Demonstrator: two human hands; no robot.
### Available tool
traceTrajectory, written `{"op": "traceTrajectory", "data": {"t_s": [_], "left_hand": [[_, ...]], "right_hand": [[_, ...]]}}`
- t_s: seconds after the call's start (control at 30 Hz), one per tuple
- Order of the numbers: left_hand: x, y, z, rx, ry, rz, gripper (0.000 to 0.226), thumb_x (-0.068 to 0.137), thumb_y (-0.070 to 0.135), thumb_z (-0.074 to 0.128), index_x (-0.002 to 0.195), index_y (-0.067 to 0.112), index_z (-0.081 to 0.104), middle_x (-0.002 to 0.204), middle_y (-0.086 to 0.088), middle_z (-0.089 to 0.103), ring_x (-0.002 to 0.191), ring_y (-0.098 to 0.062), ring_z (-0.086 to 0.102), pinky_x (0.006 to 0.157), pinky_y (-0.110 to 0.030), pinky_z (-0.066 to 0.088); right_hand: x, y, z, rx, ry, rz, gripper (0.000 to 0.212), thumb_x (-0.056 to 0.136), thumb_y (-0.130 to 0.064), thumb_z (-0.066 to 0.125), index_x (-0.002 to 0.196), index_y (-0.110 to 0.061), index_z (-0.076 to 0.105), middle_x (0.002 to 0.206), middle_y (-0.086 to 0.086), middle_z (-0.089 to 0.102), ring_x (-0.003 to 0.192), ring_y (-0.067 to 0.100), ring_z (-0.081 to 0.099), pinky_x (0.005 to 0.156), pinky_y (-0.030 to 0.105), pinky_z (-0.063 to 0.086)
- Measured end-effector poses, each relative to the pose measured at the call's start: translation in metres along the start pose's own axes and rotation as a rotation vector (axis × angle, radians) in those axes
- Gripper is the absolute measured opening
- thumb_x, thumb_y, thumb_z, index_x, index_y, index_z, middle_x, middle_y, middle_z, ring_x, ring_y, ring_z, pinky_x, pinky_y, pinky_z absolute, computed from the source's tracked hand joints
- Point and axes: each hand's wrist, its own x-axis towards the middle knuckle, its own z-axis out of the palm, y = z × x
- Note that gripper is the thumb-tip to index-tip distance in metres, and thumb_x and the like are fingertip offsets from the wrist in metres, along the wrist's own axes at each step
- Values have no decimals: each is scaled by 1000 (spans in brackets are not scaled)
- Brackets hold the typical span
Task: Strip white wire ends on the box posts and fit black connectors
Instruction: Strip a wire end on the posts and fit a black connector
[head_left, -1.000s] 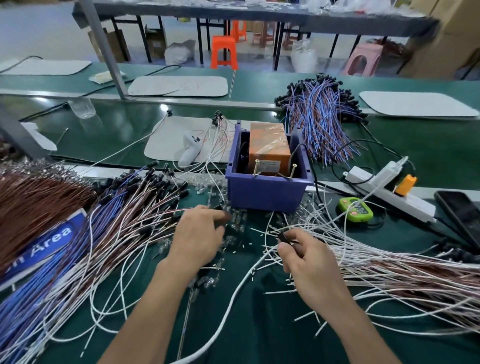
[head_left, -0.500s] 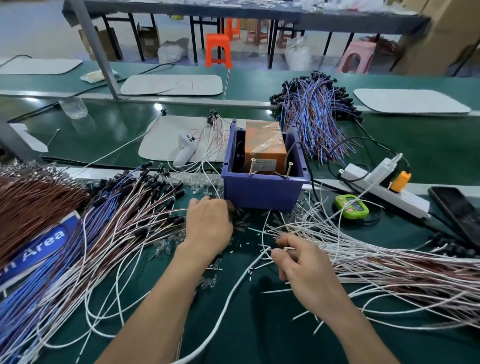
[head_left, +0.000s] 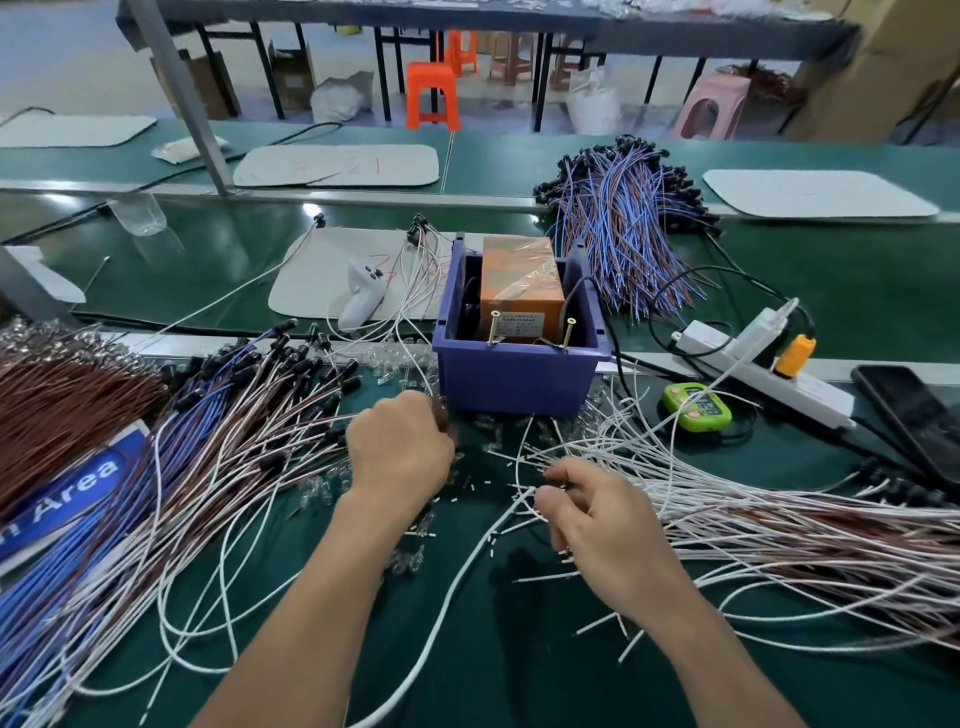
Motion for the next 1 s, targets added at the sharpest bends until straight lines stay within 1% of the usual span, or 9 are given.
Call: {"op": "traceTrajectory", "data": {"t_s": [0.13,0.27,0.33,0.47,0.57,0.73,0.8,0.9,1.0], "left_hand": [[-14,-11,-14,-461,-98,-90,7,76,36,85,77,36,78,65,18,72,65,-3,70,67,-24,57],[-26,-6,-12,-770,-136,-109,24,79,22,83,85,44,75,67,23,72,55,4,63,58,-10,47],[-30,1,-5,-709,-131,-34,27,86,20,75,100,43,77,71,22,72,55,1,60,56,-8,44],[-29,23,13,-395,-95,276,36,99,17,55,125,34,74,112,6,72,106,-18,62,98,-29,45],[-24,32,24,-236,-108,372,38,98,19,51,126,33,73,120,-1,70,113,-25,59,104,-35,43],[-20,14,21,90,134,110,6,77,16,72,72,14,74,79,-7,72,74,-30,66,76,-36,42],[-18,5,16,102,172,29,14,74,12,73,62,13,66,68,-7,67,60,-30,59,72,-36,37],[-24,8,13,-28,269,54,7,79,13,74,72,13,72,71,-5,67,56,-25,45,74,-36,38],[-37,25,13,-230,305,139,20,90,9,66,105,7,80,91,-10,75,70,-32,61,82,-40,48]], "right_hand": [[13,0,-5,14,44,-25,14,98,-25,60,85,-28,65,64,10,65,48,8,44,47,22,37],[32,0,-6,61,96,-56,14,100,-23,60,86,-25,66,63,8,65,47,6,46,47,18,37],[38,3,-4,90,112,-71,15,100,-21,61,86,-23,66,64,10,64,49,9,47,47,20,37],[43,12,3,132,144,-115,15,99,-18,62,87,-22,67,59,5,62,48,7,48,47,18,37],[39,16,6,116,150,-159,15,99,-18,63,88,-26,67,57,2,61,46,5,45,44,17,35],[33,21,4,119,135,-164,13,101,-25,62,89,-29,66,58,3,60,47,8,44,45,25,37],[35,23,4,104,140,-170,14,101,-27,62,87,-30,65,60,6,62,47,10,44,47,32,38],[36,25,5,126,153,-174,15,100,-27,61,87,-34,65,58,2,60,46,8,43,45,27,37],[36,27,4,141,163,-175,16,100,-26,61,87,-35,66,58,0,62,46,6,46,45,20,37]]}}
